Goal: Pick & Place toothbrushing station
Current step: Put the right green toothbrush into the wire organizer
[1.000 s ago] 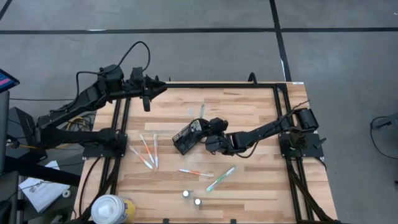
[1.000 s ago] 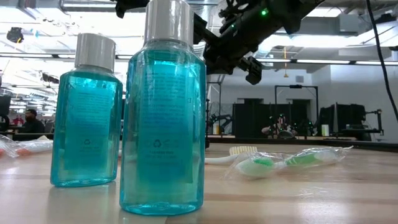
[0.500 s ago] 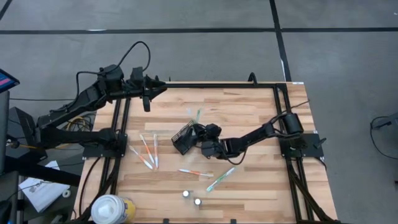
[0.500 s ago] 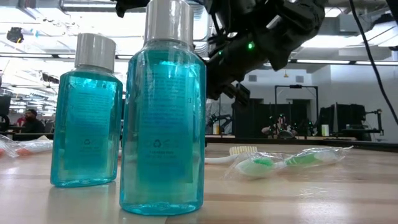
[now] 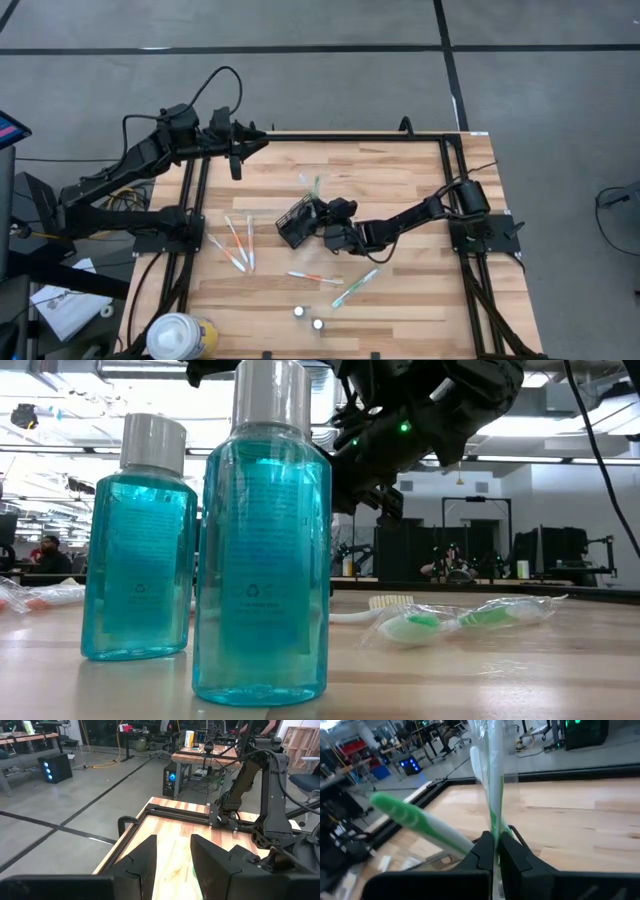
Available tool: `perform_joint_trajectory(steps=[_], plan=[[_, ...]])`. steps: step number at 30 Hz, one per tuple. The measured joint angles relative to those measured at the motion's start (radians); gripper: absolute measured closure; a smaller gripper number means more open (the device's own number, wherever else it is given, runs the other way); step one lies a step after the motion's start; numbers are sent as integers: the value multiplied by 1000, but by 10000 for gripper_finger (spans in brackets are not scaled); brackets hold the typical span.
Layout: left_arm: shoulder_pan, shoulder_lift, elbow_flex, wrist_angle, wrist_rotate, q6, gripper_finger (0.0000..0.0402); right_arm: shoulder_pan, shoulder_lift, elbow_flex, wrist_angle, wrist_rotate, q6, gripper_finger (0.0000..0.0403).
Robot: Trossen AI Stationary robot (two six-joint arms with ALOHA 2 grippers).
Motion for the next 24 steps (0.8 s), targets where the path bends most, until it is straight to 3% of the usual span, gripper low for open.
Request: perform_joint_trajectory(steps=[8,20,24], plan=[[0,0,0,0,0,10,286,-18,-4,4,-124,-50,0,403],[0,0,0,0,0,27,286,-26,-5,4,-161,-73,-21,403],[0,0,0,0,0,27,286,-30,-5,3,-165,-68,-5,382]])
